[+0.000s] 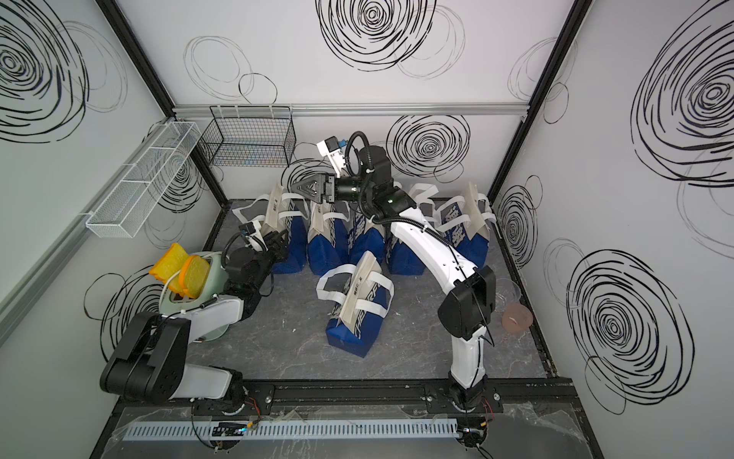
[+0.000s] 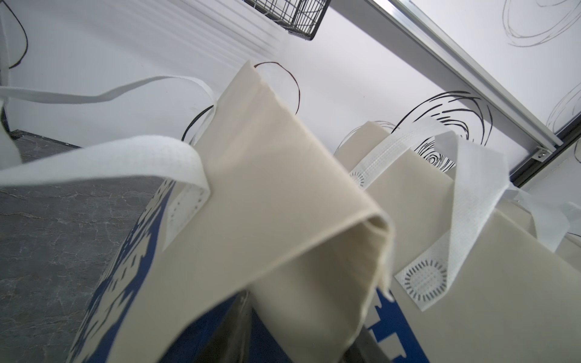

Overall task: Open the takeout bag
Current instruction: Move the takeout bag to the center of the board.

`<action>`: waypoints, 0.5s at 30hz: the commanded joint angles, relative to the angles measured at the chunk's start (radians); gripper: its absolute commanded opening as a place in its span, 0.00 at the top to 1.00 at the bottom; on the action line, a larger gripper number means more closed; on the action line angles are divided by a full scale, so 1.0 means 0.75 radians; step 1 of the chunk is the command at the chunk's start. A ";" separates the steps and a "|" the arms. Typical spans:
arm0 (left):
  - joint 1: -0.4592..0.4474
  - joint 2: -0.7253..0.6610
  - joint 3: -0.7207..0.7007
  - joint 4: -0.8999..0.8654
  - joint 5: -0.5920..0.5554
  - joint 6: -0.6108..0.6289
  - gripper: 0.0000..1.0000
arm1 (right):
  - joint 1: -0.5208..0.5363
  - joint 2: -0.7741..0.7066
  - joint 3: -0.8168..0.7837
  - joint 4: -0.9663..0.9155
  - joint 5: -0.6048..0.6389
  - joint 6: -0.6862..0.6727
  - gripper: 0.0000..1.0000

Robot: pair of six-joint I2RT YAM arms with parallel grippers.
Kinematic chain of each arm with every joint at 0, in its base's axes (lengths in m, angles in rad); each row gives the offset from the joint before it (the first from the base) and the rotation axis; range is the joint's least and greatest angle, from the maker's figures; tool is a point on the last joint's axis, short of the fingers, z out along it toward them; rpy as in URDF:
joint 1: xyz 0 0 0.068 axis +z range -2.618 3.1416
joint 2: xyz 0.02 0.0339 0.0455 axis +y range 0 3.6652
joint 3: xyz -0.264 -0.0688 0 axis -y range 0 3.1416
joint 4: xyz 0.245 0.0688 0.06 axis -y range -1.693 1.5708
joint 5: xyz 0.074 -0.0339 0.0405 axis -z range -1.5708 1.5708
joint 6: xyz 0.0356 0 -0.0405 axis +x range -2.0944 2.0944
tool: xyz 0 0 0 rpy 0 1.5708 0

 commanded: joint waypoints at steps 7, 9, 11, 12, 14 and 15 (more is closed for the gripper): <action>0.014 0.038 0.078 0.101 -0.022 -0.023 0.50 | 0.037 0.120 0.000 0.061 -0.069 0.171 0.41; 0.014 0.050 0.091 0.100 -0.018 -0.021 0.53 | 0.040 0.130 -0.003 0.056 -0.066 0.174 0.41; 0.014 0.064 0.100 0.099 -0.014 -0.019 0.57 | 0.041 0.140 -0.001 0.059 -0.066 0.185 0.40; 0.014 0.072 0.102 0.101 -0.011 -0.018 0.61 | 0.043 0.147 0.000 0.068 -0.069 0.194 0.40; 0.017 0.082 0.104 0.105 0.000 -0.018 0.70 | 0.046 0.158 0.004 0.076 -0.071 0.210 0.40; 0.021 0.087 0.106 0.105 0.012 -0.022 0.77 | 0.050 0.164 0.007 0.079 -0.070 0.218 0.39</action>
